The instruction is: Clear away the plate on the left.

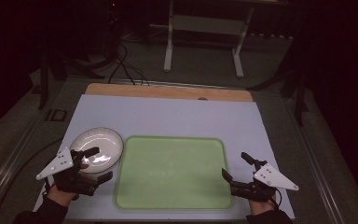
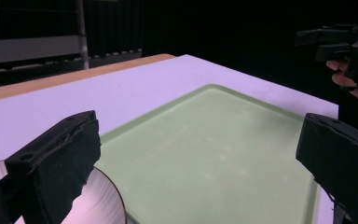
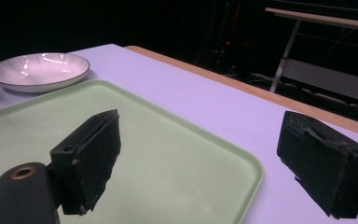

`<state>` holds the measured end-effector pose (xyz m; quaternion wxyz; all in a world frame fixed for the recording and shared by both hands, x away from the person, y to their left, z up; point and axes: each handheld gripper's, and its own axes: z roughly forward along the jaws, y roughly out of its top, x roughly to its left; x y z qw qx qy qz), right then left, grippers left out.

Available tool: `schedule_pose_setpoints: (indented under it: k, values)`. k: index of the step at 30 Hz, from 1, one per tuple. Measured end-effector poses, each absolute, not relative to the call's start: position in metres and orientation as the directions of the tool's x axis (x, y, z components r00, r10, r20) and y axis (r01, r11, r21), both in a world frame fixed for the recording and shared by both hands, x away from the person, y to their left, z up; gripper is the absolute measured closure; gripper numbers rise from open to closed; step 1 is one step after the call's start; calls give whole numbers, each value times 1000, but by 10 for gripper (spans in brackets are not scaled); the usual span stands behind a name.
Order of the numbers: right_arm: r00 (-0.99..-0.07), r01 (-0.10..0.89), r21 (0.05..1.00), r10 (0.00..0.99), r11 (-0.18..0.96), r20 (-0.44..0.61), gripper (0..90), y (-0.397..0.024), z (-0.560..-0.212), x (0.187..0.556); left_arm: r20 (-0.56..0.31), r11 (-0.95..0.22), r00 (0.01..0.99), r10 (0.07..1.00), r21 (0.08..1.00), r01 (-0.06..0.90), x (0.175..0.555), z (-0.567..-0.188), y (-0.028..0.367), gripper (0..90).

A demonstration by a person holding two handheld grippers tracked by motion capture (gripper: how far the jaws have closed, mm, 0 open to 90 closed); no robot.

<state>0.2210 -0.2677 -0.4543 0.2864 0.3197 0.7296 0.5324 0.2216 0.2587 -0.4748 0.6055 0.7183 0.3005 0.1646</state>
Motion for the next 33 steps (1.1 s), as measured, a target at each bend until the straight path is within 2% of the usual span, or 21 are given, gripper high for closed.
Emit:
schedule_pose_setpoints:
  k: [9, 10, 19, 33]
  values:
    - [-644, 161, 959, 761, 234, -78, 133, -265, -454, 220, -105, -114, 768, 631, 968, 225, 219, -475, 255, 0]
    - [-643, 160, 958, 762, 237, -82, 133, -265, -453, 219, -128, -109, 776, 617, 963, 246, 219, -474, 254, 0]
    - [-638, 157, 958, 765, 240, -87, 133, -266, -453, 216, -137, -170, 806, 575, 944, 282, 217, -470, 245, 0]
    - [-641, 173, 956, 764, 238, -75, 134, -266, -454, 216, -136, -219, 849, 510, 934, 281, 216, -456, 226, 0]
